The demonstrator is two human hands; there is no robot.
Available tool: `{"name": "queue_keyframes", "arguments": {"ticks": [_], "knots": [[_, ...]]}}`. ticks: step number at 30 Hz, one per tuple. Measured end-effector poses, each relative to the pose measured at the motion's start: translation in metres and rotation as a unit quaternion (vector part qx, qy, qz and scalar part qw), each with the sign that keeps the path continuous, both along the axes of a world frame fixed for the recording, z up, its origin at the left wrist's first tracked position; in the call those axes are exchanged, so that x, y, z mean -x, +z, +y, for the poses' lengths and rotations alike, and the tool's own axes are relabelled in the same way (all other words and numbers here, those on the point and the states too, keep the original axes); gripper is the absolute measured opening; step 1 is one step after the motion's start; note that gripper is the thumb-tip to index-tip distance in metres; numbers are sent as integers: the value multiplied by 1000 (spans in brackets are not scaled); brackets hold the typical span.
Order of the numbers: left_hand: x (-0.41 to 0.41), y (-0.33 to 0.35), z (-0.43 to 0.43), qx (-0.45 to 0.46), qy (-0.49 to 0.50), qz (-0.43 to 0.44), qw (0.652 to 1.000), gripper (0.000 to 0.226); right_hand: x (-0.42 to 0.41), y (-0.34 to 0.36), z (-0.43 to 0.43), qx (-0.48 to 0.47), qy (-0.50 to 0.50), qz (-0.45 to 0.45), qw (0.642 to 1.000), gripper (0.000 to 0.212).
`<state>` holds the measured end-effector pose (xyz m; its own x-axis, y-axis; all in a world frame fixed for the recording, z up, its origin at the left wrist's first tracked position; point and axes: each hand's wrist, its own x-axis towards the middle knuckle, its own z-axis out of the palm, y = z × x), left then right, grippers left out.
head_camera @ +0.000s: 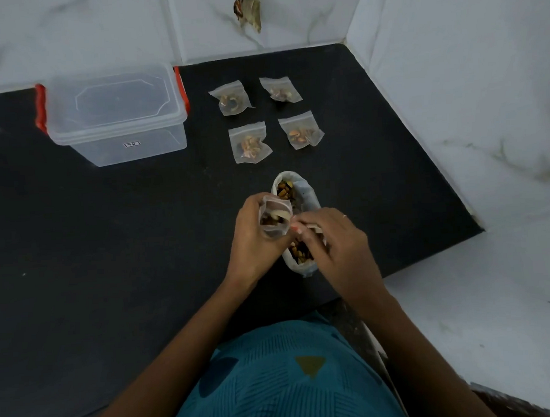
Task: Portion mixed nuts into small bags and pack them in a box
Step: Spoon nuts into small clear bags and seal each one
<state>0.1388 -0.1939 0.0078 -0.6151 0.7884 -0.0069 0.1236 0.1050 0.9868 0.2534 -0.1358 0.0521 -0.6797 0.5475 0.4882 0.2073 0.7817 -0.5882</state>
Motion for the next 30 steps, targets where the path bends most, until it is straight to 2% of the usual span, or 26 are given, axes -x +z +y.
{"name": "queue_keyframes", "arguments": {"ticks": [5, 13, 19, 30], "knots": [[-1, -2, -1, -9, -8, -32, 999, 47, -8, -1, 5, -19, 16, 43, 999, 22], [1, -4, 0, 3, -2, -28, 1000, 45, -12, -3, 8, -12, 12, 86, 996, 18], [5, -1, -1, -2, 14, -71, 997, 41, -23, -16, 4, -149, 82, 36, 985, 20], [7, 1, -2, -21, 19, -67, 997, 36, -26, -31, -7, -160, 83, 22, 983, 21]]}}
